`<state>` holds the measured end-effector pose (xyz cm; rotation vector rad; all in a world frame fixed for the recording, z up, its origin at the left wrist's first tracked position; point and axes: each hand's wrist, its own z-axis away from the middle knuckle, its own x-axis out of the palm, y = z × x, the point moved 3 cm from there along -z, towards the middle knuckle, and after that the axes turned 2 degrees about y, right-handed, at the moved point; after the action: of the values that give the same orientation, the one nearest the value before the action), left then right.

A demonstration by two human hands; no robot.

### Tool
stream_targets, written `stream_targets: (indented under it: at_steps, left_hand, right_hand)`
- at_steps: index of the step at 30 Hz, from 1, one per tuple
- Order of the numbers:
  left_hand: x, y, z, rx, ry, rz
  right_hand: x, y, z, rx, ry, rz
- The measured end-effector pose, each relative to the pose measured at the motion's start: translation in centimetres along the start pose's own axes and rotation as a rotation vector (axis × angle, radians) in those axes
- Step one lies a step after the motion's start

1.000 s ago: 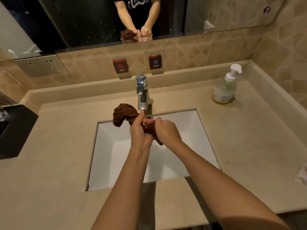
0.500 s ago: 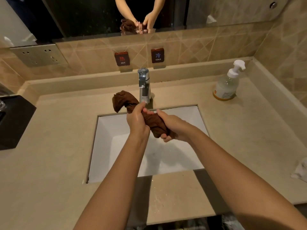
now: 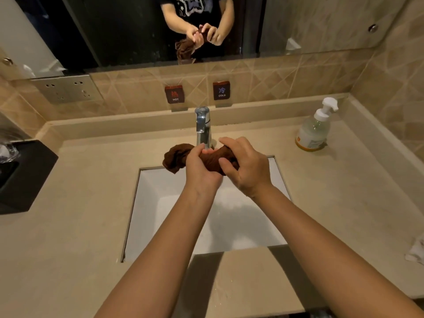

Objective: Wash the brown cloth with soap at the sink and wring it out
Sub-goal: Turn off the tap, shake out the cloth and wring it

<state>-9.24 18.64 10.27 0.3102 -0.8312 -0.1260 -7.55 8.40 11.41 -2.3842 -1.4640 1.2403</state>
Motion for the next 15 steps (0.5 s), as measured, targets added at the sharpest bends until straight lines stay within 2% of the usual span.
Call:
stream_targets:
  at_steps: [2,4,7,10,15]
  left_hand:
    - [0.3,-0.2,0.2,0.036,-0.026,0.002]
    - [0.5,0.1,0.1,0.124,-0.058,-0.079]
    - [1.1,0.5,-0.3,0.219,-0.136,-0.162]
    - [1.0,0.2,-0.7,0.168,-0.188,-0.143]
    - [1.2,-0.7,-1.5,0.067,-0.247,-0.145]
  right_hand:
    - [0.2,-0.2,-0.3,0.054,0.087,0.064]
    - [0.7,-0.6,0.2,0.225,0.110,0.094]
    - [1.9,-0.6,0.9,0.639,-0.078,-0.117]
    - [2.7,0.2,1.4,0.897,-0.166,-0.275]
    - [3.1,1.1,2.4,1.125,-0.134,-0.435]
